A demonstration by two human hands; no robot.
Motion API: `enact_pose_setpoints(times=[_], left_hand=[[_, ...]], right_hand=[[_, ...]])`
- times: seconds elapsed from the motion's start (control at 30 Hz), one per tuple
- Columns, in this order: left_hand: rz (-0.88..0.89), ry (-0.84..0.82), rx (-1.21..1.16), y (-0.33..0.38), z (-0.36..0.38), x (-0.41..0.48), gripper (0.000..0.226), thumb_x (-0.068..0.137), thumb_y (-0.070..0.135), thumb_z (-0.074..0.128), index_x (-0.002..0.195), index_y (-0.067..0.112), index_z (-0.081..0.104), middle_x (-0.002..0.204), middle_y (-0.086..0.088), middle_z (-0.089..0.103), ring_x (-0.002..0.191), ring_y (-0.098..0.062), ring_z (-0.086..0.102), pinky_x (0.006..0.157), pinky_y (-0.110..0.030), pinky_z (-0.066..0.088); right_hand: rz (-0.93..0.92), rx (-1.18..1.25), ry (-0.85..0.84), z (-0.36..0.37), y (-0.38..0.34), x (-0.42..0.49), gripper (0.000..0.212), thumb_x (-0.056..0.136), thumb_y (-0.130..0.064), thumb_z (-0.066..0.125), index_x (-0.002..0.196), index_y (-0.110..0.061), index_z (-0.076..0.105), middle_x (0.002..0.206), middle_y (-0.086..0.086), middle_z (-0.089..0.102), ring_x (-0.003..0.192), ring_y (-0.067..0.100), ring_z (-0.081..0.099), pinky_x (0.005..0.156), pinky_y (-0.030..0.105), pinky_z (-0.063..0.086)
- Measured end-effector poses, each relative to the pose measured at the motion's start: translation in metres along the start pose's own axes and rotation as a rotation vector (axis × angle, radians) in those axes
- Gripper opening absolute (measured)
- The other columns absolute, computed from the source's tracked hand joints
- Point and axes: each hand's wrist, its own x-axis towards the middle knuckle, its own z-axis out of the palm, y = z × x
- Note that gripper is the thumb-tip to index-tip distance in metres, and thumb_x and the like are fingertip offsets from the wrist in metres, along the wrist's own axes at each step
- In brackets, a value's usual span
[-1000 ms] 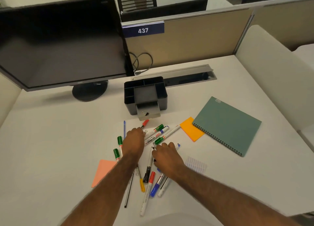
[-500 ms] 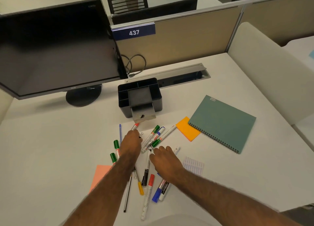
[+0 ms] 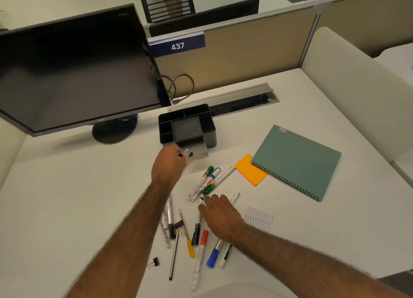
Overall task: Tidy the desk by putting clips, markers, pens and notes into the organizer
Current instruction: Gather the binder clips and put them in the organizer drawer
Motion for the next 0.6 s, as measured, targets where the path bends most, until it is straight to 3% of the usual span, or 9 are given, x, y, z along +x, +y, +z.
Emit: enact_pose_setpoints(times=[0.27,0.37,0.47,0.6], left_hand=[[-0.06,-0.088,-0.123,0.018,0.004,0.021,0.037,0.099,0.017,0.056,0.136,0.013,0.052,0.119,-0.011,0.065,0.098,-0.023,0.064,0.092,-0.038,0.054],[-0.02,-0.035,-0.139,0.008,0.008,0.009,0.034,0.103,0.017,0.047,0.135,0.014,0.054,0.129,-0.01,0.062,0.108,-0.026,0.063,0.099,-0.039,0.051],[0.034,0.068,-0.148,-0.014,0.014,-0.018,0.031,0.103,0.02,0.045,0.132,0.015,0.055,0.135,-0.007,0.056,0.121,-0.025,0.054,0.1,-0.035,0.044],[0.067,0.147,-0.041,-0.051,0.026,-0.059,0.032,0.1,0.018,0.05,0.132,0.014,0.056,0.134,-0.007,0.056,0.121,-0.026,0.052,0.102,-0.04,0.043]], right_hand=[[0.035,-0.015,-0.021,0.001,0.002,-0.001,0.038,0.087,-0.027,0.067,0.12,-0.012,0.056,0.123,0.015,0.058,0.109,0.029,0.054,0.092,0.047,0.041],[0.051,-0.005,-0.011,0.001,0.004,-0.004,0.027,0.093,-0.031,0.059,0.114,-0.013,0.059,0.115,0.012,0.062,0.101,0.027,0.055,0.088,0.045,0.042],[0.044,-0.033,-0.057,0.0,0.004,-0.008,0.024,0.086,-0.024,0.068,0.105,-0.012,0.06,0.104,0.011,0.063,0.093,0.026,0.057,0.083,0.043,0.043],[0.094,-0.041,-0.094,-0.004,-0.001,-0.01,0.029,0.083,-0.022,0.072,0.106,-0.011,0.059,0.105,0.012,0.063,0.094,0.026,0.057,0.085,0.043,0.041]])
